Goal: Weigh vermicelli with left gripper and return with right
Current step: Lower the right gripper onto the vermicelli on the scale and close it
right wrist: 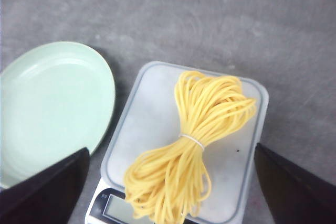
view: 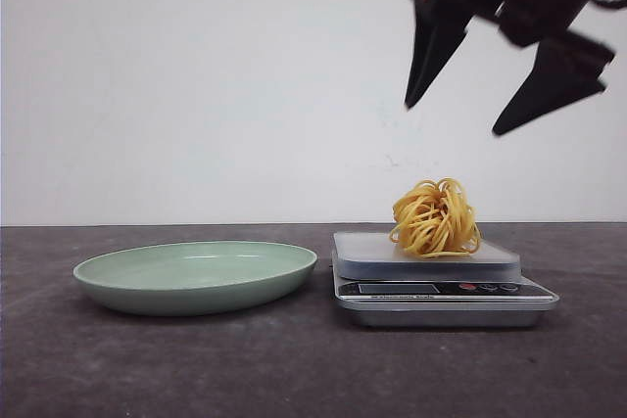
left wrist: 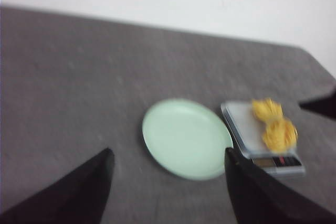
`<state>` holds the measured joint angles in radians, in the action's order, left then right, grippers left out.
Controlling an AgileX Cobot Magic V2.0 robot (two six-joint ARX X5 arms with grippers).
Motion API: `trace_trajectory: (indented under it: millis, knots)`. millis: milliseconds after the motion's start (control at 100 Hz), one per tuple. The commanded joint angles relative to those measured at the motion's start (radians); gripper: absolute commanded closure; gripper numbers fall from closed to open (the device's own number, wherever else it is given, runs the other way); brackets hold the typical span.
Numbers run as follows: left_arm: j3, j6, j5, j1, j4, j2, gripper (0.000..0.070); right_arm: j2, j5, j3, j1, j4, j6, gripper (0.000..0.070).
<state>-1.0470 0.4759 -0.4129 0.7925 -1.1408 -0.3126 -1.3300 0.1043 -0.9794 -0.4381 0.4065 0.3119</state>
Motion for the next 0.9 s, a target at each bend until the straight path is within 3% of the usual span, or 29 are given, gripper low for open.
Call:
trace_trajectory:
  millis: [0,530,630,830,890]
  knots:
    - [0.018,0.032,0.004,0.008,0.005,0.012,0.0313,-0.052,0.000,-0.018,-0.005,0.000,0.035,0.0085]
    - [0.051,-0.023,-0.006,0.008,0.003,0.027,0.0313,-0.266,-0.032,-0.018,-0.087,-0.022,0.100,0.0098]
    - [0.051,-0.025,-0.006,0.008,0.003,0.027,0.0313,-0.265,-0.053,-0.018,-0.105,-0.031,0.100,0.0253]
    - [0.051,-0.040,-0.006,0.008,0.002,0.027,0.0313,-0.265,-0.086,-0.018,-0.121,-0.039,0.100,0.0695]
    - [0.051,-0.042,-0.006,0.008,0.000,0.027,0.0313,-0.263,-0.094,-0.018,-0.124,-0.044,0.101,0.0700]
